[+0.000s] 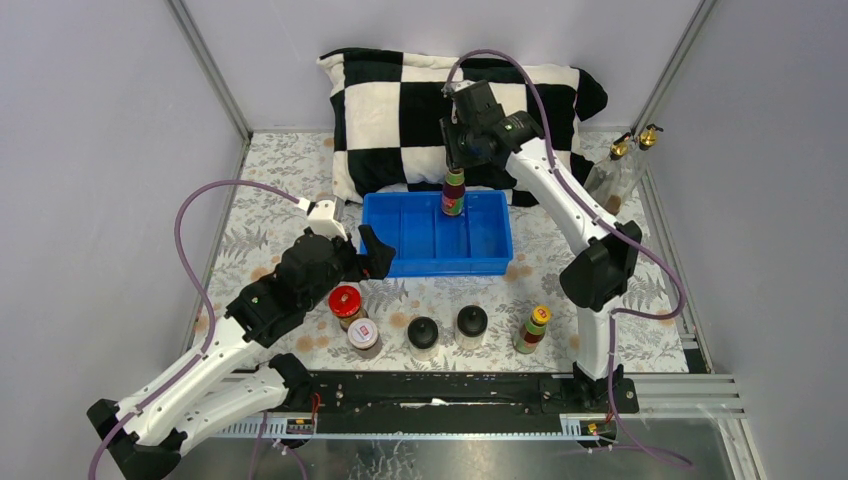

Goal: Organize the condiment bottles
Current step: Place the bottle in the storage box.

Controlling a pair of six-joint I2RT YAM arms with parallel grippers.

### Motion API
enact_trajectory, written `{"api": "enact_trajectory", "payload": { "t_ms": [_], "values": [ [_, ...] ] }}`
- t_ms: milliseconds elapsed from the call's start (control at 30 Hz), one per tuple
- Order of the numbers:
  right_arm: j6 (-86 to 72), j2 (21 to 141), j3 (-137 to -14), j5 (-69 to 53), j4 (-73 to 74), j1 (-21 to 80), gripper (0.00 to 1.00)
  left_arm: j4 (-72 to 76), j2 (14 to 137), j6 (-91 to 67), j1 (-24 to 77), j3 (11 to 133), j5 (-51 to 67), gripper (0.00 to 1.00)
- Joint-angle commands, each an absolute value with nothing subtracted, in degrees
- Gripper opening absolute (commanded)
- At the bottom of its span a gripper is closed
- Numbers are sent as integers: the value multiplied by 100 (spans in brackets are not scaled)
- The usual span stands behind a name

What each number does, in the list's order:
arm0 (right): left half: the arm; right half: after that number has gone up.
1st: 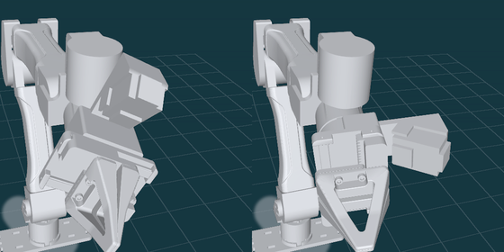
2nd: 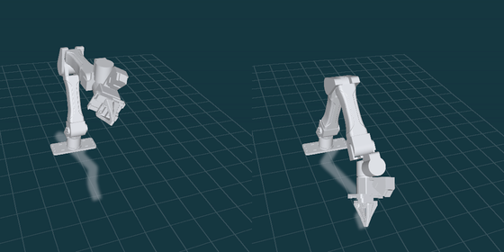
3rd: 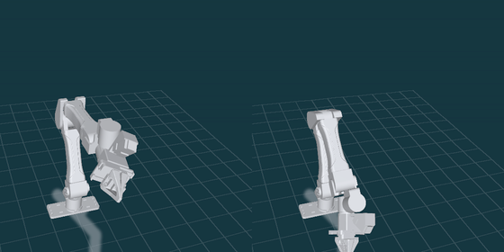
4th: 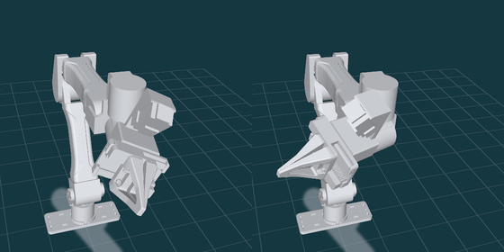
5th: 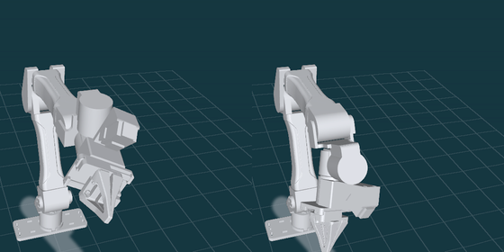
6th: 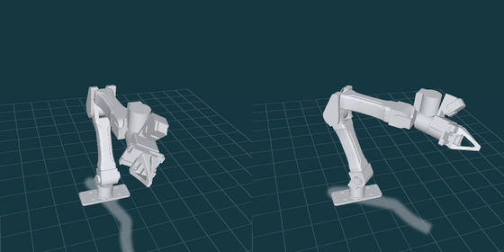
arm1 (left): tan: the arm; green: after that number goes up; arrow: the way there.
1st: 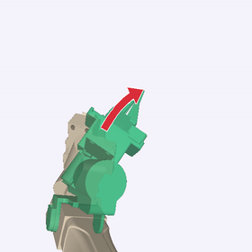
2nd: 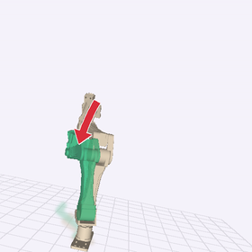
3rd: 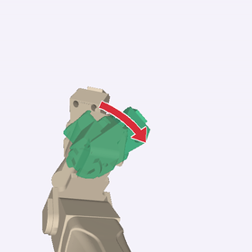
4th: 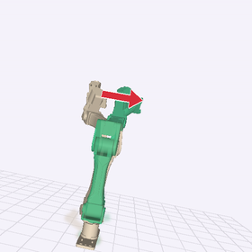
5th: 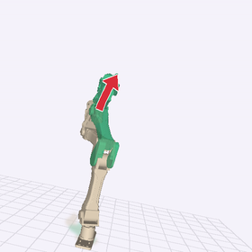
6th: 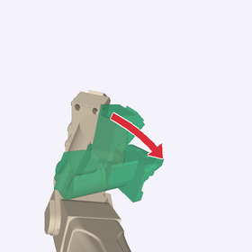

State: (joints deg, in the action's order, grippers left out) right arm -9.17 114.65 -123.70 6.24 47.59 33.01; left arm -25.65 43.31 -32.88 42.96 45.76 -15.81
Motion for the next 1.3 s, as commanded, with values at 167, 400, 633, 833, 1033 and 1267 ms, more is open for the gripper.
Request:
{"api": "enact_trajectory", "payload": {
  "t_ms": [167,400,633,833,1033,1267],
  "values": [
    [-44,11458,-12153,610,3909,3356,31,-2672,4256,-3287,4263,4545,-1597,99],
    [280,11355,-11458,351,3470,3357,32,-2671,4274,-3291,4263,4526,-1584,99],
    [274,11441,-11240,123,3353,3349,34,-2686,4276,-3287,4263,4527,-1591,99],
    [203,11330,-11043,35,3263,3357,34,-2687,4263,-3296,4263,4520,-1611,99],
    [169,11125,-10834,42,3149,3354,34,-2690,4285,-3296,4263,4518,-1613,99],
    [137,11027,-10720,99,3105,3350,44,-2715,4254,-3305,4263,4515,-1600,99]
  ]
}}
